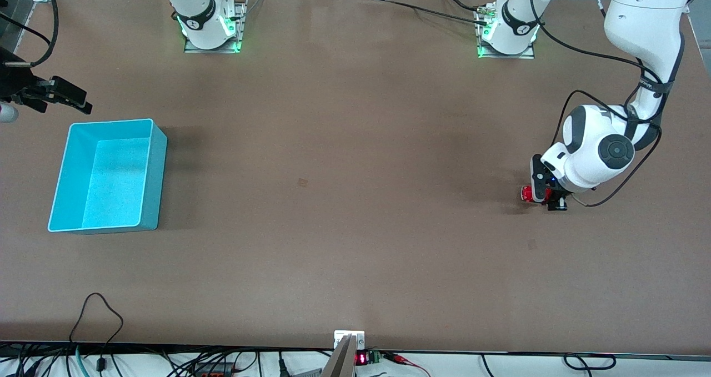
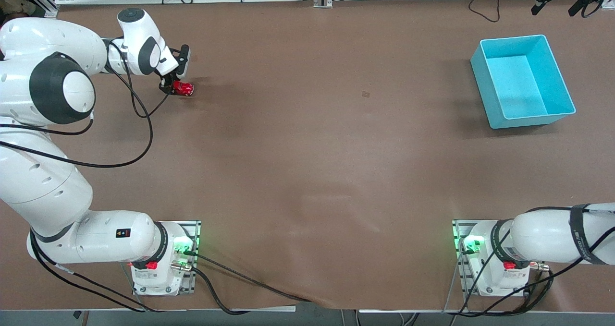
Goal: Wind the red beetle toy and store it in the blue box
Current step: 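Lower the left gripper and grasp the red car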
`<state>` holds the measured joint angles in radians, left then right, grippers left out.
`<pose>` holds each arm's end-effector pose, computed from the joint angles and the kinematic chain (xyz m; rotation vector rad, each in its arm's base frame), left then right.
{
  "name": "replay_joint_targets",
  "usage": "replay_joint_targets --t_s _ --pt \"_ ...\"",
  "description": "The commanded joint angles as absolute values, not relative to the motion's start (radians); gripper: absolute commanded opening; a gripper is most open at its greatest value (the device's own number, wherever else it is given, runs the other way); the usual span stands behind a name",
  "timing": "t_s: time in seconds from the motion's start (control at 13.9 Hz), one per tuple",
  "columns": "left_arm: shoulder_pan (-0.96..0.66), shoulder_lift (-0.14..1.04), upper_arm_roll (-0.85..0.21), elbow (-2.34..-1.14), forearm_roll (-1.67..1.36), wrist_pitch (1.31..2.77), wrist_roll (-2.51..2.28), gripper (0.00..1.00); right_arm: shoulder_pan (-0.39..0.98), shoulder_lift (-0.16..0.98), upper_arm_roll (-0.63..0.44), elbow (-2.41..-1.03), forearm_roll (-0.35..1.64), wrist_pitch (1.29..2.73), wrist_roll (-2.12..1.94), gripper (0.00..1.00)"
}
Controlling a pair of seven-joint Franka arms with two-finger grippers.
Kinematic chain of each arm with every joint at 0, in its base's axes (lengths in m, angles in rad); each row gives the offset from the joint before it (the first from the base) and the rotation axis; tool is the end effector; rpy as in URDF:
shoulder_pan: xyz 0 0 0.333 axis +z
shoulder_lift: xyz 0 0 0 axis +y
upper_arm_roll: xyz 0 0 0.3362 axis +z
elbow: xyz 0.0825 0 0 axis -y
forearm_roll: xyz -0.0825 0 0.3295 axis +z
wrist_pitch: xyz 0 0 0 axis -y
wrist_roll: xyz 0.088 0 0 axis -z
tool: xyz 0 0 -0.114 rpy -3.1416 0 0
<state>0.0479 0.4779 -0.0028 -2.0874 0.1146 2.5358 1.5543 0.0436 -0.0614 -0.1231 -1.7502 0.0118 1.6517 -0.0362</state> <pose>0.5606 0.0245 0.2457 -2.1673 2.2408 0.1019 0.4809 -0.0390 0.5994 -3.1189 0.0688 0.0568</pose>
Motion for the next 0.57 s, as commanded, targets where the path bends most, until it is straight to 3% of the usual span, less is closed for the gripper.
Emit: replay_joint_targets --t_s 0.0,0.14,0.5 --pt "0.038 0.488 -0.006 -2.079 0.124 2.539 1.578 0.18 0.046 -0.071 -0.121 -1.741 -0.003 1.635 -0.026 1.00" --pt "0.040 0.489 -0.006 -2.077 0.124 2.539 1.577 0.12 0.046 -0.071 -0.121 -1.741 -0.003 1.635 -0.023 1.00" --pt "0.087 0.503 -0.003 -2.077 0.123 2.537 1.580 0.12 0.046 -0.069 -0.121 -1.741 -0.003 1.637 -0.020 1.00"
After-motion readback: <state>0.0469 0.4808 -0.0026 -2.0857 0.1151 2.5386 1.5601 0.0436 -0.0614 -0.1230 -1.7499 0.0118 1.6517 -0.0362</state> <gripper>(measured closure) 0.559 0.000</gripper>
